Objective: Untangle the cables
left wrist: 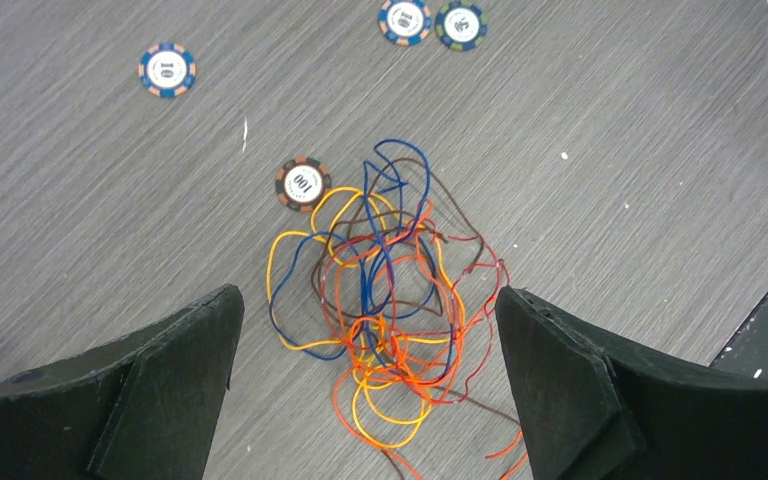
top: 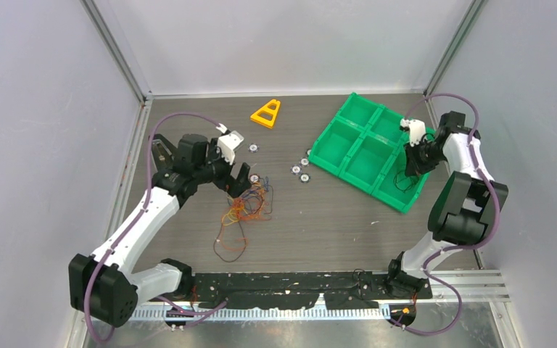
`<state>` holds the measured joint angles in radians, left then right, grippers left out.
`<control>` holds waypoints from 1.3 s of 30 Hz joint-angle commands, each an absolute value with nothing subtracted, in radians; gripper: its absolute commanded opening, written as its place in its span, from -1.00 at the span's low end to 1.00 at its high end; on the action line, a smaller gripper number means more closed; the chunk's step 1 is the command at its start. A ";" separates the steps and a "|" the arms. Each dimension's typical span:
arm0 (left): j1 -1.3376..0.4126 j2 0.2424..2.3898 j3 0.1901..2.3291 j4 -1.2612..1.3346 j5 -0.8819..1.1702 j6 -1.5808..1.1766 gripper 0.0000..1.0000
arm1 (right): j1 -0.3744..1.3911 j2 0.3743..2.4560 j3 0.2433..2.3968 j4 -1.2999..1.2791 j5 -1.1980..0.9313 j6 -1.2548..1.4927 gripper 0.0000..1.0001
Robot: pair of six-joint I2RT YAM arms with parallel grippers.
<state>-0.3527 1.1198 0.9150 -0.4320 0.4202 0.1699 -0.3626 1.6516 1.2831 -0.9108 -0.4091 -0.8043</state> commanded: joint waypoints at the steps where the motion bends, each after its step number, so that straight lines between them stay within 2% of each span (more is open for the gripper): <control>1: -0.342 1.152 0.968 -0.451 0.395 0.201 0.99 | -0.325 1.712 1.321 -0.865 -0.328 -0.747 -0.81; 2: -0.341 1.156 0.974 -0.462 0.390 0.206 0.99 | -0.308 1.717 1.322 -0.864 -0.302 -0.737 -0.45; 3: -0.340 1.160 0.979 -0.472 0.385 0.210 0.99 | -0.304 1.718 1.322 -0.865 -0.295 -0.730 -0.27; 4: -0.338 1.162 0.981 -0.480 0.381 0.211 0.99 | -0.301 1.715 1.329 -0.871 -0.296 -0.720 0.03; 6: -0.330 1.159 0.983 -0.493 0.386 0.210 0.99 | -0.300 1.695 1.350 -0.889 -0.302 -0.714 0.26; 12: -0.272 1.145 0.977 -0.558 0.459 0.238 0.99 | -0.307 1.615 1.487 -1.084 -0.359 -0.769 0.53; 17: -0.253 1.203 1.016 -0.677 0.506 0.337 0.99 | -0.286 1.569 1.602 -1.252 -0.474 -0.820 0.96; 21: -0.253 1.321 1.061 -0.730 0.571 0.274 0.96 | -0.174 1.532 1.609 -1.247 -0.582 -0.718 0.99; 26: -0.253 1.440 1.092 -0.658 0.627 0.193 0.67 | 0.067 1.500 1.511 -1.003 -0.691 -0.498 0.96; 30: -0.253 1.533 1.152 -0.595 0.681 0.103 0.43 | 0.205 1.565 1.474 -0.814 -0.761 -0.334 0.88; 36: -0.270 1.663 1.225 -0.540 0.724 0.021 0.23 | 0.289 1.649 1.433 -0.631 -0.794 -0.226 0.84; 39: -0.289 1.722 1.252 -0.552 0.712 0.026 0.21 | 0.295 1.661 1.413 -0.565 -0.799 -0.203 0.85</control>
